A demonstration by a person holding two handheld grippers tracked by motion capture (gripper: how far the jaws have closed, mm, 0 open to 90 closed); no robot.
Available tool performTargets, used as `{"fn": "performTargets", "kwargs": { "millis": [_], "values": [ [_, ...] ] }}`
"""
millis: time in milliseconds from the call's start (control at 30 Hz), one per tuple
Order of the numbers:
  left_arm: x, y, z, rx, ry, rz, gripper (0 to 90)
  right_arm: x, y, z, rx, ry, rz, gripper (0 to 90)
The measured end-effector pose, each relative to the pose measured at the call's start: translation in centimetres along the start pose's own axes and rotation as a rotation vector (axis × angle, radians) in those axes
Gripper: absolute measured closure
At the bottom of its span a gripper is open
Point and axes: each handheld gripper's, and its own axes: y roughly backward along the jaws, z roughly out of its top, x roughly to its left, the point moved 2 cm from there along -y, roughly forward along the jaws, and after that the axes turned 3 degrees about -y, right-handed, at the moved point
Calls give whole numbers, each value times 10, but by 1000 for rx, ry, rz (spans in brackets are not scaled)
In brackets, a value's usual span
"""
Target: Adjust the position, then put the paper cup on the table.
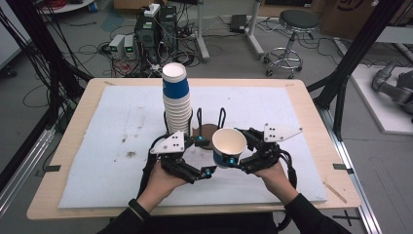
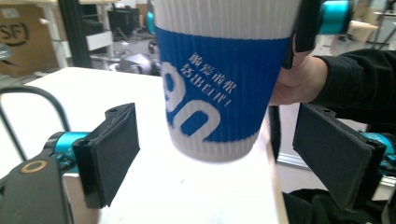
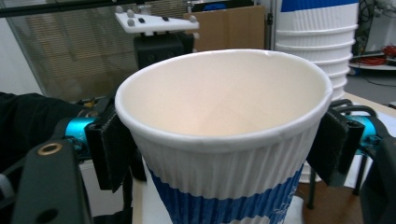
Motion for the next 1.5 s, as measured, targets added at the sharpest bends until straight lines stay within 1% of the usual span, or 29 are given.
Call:
{"fn": "performTargets", "kwargs": {
  "millis": [100,133,267,533,633,733,800,867,900,1067,1167,1433,1500],
  "values": [
    [2,11,0,6,-12,33,144,-3,4,-1,12,10,-22,209],
    [3,15,0,3,-8,43,144,-5,5,-1,11,13,-28,209],
    [6,33,-3,20,-21,103,144,-8,10,-3,13,7,-54,210],
    [14,68,-10,-6,1,194,144,-11,18,-6,11,4,-80,210],
    [17,76,-12,-9,4,222,144,-11,19,-7,20,2,-82,209],
    [19,81,-13,-24,12,239,144,-12,19,-8,21,4,-86,210],
    [21,81,-14,-31,19,240,144,-11,20,-8,16,2,-88,210],
    [22,79,-16,-22,24,239,144,-11,21,-8,15,7,-91,210],
    [22,77,-17,-21,28,237,144,-10,22,-8,16,2,-90,210],
    [19,70,-17,0,-8,221,144,-11,24,-7,7,4,-94,210],
    [17,67,-17,17,-22,219,144,-13,24,-7,11,4,-97,210],
    [15,68,-17,17,-48,229,144,-12,27,-6,3,9,-105,211],
    [14,68,-17,18,-49,234,144,-12,27,-5,3,10,-106,212]
  ]
}}
